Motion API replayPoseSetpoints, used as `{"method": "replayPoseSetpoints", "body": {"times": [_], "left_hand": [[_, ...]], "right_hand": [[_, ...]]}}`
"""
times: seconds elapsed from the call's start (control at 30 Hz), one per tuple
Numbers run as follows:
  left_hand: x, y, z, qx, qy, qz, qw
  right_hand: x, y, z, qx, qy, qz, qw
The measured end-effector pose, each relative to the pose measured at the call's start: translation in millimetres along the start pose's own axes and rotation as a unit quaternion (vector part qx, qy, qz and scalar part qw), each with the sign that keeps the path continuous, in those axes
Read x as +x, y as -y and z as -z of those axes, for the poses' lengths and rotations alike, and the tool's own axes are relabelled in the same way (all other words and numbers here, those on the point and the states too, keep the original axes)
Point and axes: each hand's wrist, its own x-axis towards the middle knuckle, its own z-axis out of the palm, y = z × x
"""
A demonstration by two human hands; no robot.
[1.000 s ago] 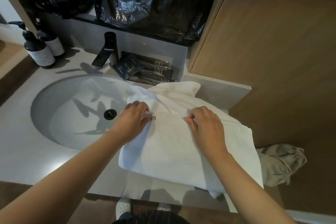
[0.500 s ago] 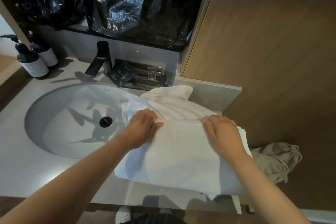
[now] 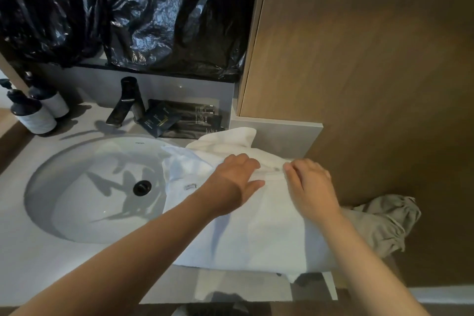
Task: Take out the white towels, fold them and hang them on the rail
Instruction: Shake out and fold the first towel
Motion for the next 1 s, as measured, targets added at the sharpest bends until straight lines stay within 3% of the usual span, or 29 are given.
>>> {"method": "replayPoseSetpoints", "body": {"times": [0.1,0.2,0.3,0.43,0.57,0.7,0.87,1.0], "left_hand": [[15,-16,-9,0.075,0.051,0.026,0.996],[24,-28,-15,0.124,0.083,0.044,0.988],[30,-43,-21,0.12,0.097,0.042,0.987],[39,-59,-27,0.054,0.112,0.051,0.991],[44,-59,-28,-0.042,0.071,0.056,0.995],[50,-61,-22,-0.085,0.046,0.051,0.994],[55,-68,5,-0.152,0.078,0.063,0.983],[52,-77,34,-0.171,0.04,0.021,0.984]], "right_hand": [[-24,-28,9,0.073,-0.008,-0.111,0.991],[-50,-48,12,0.164,0.045,-0.254,0.952],[-63,-52,7,0.22,0.061,-0.32,0.92],[-57,-46,11,0.304,0.041,-0.326,0.894],[-51,-48,25,0.371,0.031,-0.365,0.853],[-53,-48,41,0.456,0.013,-0.345,0.82],[-38,-37,65,0.465,-0.007,-0.256,0.847],[-20,-24,91,0.475,-0.021,-0.189,0.859]]}}
